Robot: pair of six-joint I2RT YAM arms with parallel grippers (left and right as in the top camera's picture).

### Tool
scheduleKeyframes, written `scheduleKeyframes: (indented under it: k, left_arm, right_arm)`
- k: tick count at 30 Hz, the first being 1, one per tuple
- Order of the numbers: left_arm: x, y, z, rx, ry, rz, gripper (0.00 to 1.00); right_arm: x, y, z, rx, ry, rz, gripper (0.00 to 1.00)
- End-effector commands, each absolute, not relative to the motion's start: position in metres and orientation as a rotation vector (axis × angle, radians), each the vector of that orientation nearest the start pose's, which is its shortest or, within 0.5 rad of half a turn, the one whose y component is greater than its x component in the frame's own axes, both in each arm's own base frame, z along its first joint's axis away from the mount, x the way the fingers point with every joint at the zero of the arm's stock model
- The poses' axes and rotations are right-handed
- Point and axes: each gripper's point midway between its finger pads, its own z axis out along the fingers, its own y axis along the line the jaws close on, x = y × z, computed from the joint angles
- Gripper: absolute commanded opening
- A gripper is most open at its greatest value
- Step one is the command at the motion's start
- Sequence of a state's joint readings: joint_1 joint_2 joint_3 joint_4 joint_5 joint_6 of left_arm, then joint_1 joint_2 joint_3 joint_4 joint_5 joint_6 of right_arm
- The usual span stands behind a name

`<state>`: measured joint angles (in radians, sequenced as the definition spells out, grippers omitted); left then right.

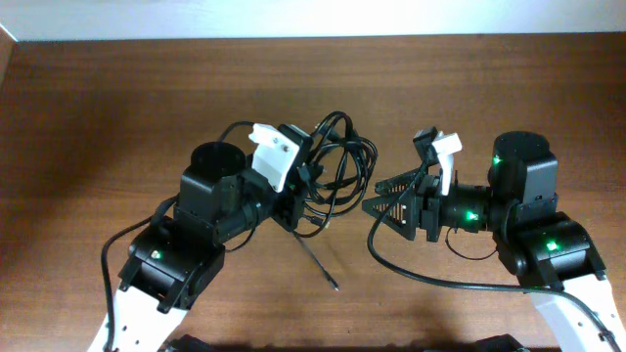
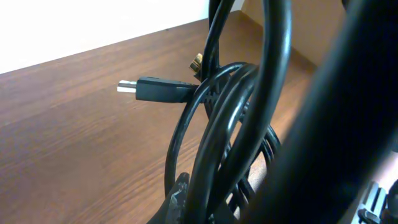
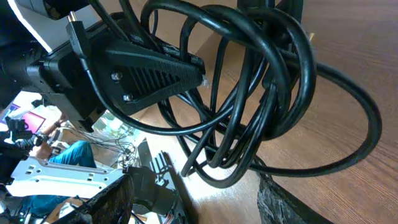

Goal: Untangle cables

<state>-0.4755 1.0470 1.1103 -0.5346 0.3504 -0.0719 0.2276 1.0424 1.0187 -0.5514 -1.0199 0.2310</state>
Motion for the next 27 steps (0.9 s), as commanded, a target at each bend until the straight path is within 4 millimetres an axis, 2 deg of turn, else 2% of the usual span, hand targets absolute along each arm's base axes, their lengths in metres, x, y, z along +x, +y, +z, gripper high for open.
scheduleKeyframes:
  k: [1,4,6,9,13,14,15,16,19,21,26,27]
  left_arm:
    - [0.275,-0.213,0.315,0.665,1.964,-0.720,0.00]
    - [0.272,-0.221,0.313,0.694,1.967,-0.753,0.00]
    - [0.271,-0.226,0.318,0.708,1.938,-0.763,0.00]
    - [0.265,-0.239,0.327,0.745,1.884,-0.788,0.00]
    - [0.267,-0.239,0.327,0.733,1.885,-0.758,0.00]
    - [0.270,-0.237,0.326,0.720,1.889,-0.739,0.00]
    - [0.274,-0.233,0.326,0.697,1.894,-0.706,0.00]
    - [0.276,-0.232,0.326,0.691,1.892,-0.698,0.00]
    - [0.284,-0.229,0.333,0.650,1.869,-0.664,0.00]
    - [0.295,-0.216,0.331,0.487,1.923,-0.638,0.00]
    - [0.317,-0.184,0.331,-0.012,1.991,-0.651,0.00]
    - [0.319,-0.182,0.330,-0.068,1.993,-0.662,0.00]
  right_arm:
    - [0.232,0.204,0.309,-0.634,2.006,1.355,0.63]
    - [0.247,0.201,0.296,-0.581,2.058,1.296,0.63]
    - [0.257,0.200,0.285,-0.547,2.099,1.267,0.62]
    - [0.265,0.202,0.269,-0.525,2.154,1.291,0.50]
    - [0.264,0.204,0.268,-0.532,2.157,1.318,0.38]
    - [0.264,0.204,0.267,-0.530,2.162,1.320,0.27]
    - [0.263,0.204,0.266,-0.525,2.171,1.322,0.07]
    - [0.262,0.204,0.265,-0.521,2.180,1.325,0.04]
    - [0.257,0.203,0.262,-0.512,2.206,1.342,0.04]
    - [0.247,0.208,0.269,-0.605,2.146,1.403,0.04]
    - [0.238,0.209,0.281,-0.654,2.091,1.413,0.04]
    - [0.235,0.209,0.285,-0.671,2.072,1.414,0.04]
